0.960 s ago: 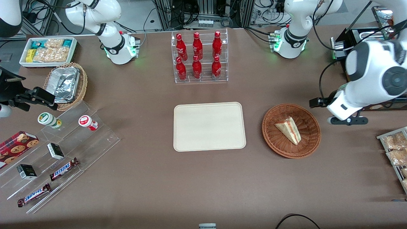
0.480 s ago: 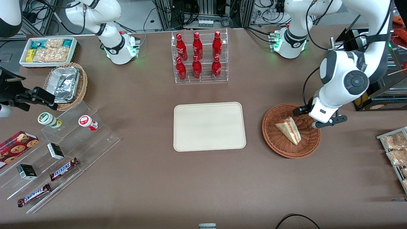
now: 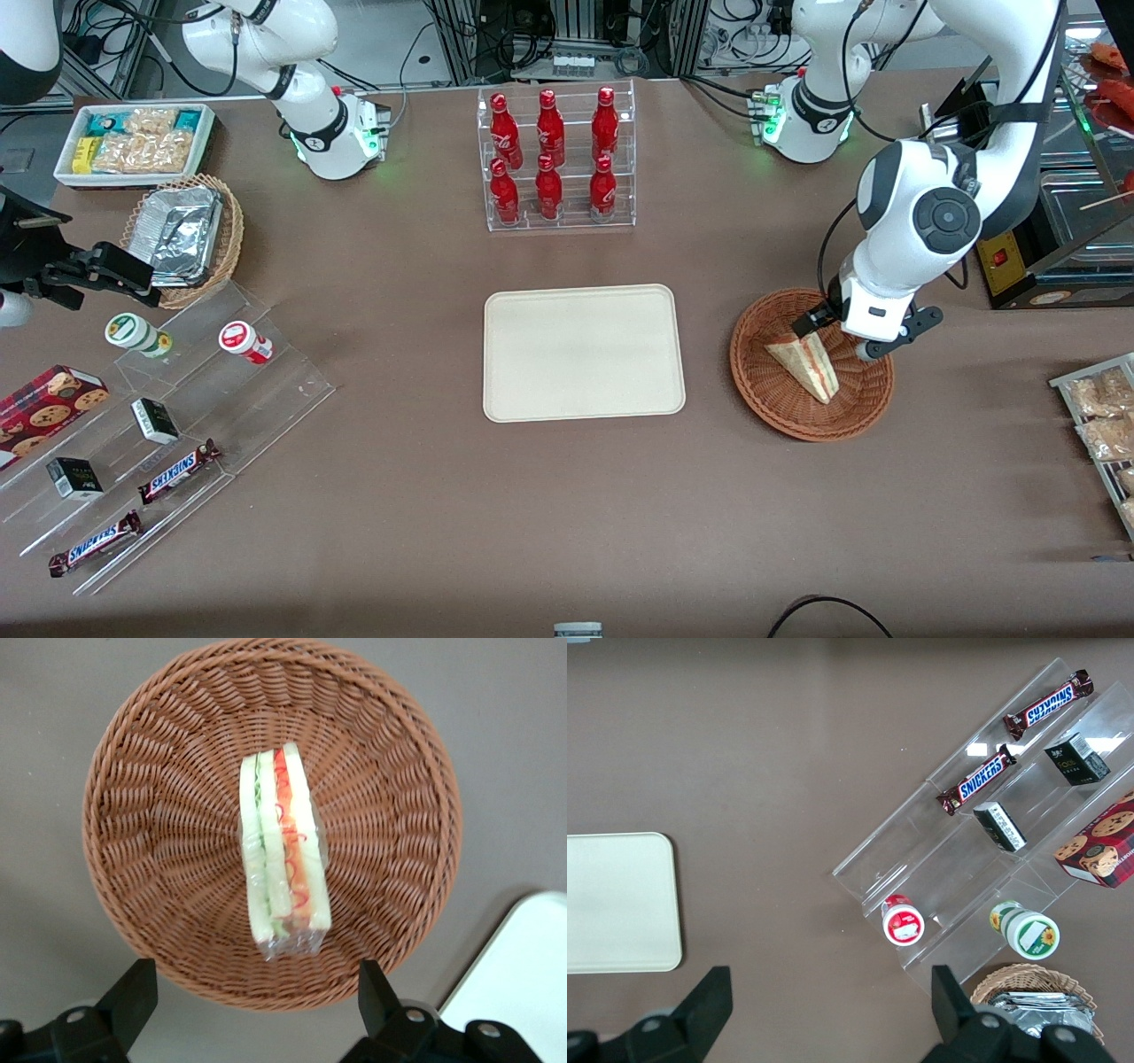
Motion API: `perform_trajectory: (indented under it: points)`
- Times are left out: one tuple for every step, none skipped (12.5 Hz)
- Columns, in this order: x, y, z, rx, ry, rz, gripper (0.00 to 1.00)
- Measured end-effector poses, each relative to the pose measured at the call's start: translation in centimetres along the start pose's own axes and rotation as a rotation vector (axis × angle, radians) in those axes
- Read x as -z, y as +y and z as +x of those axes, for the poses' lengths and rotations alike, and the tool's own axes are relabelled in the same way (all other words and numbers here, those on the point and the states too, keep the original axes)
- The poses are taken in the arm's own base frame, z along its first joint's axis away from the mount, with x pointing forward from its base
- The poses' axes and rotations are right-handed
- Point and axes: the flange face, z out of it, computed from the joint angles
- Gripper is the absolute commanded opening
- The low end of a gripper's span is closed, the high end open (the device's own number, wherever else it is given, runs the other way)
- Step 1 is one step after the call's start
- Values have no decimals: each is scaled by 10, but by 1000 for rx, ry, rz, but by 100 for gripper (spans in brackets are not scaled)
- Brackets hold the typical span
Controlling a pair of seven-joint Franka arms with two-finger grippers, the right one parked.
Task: Place sandwich from basket to tray
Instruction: 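Lower the left gripper onto the sandwich and close it on the sandwich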
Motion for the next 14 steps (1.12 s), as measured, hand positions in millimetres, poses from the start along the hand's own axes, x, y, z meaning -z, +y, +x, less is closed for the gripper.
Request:
perform_trajectory:
  points:
    - [-4,1,-1,30,0,-2,100]
    - [-8,3,-1,53,-3,0,100]
    - [-11,4,-1,83,-3,-3,100]
    - [-14,6,0,123,6,-14,100]
    - [-18,7,1,150,13,-25,100]
    - [-24,7,2,170,12,-27,100]
    - [-29,8,2,187,10,-29,100]
    - [-34,9,3,204,15,-38,100]
    - [-40,9,3,215,23,-50,100]
    - [-46,8,2,220,26,-56,100]
    - [-52,8,2,223,27,-60,100]
    - [-58,8,1,224,29,-64,100]
    - [-62,8,2,226,30,-68,100]
    - [-67,8,2,227,29,-69,99]
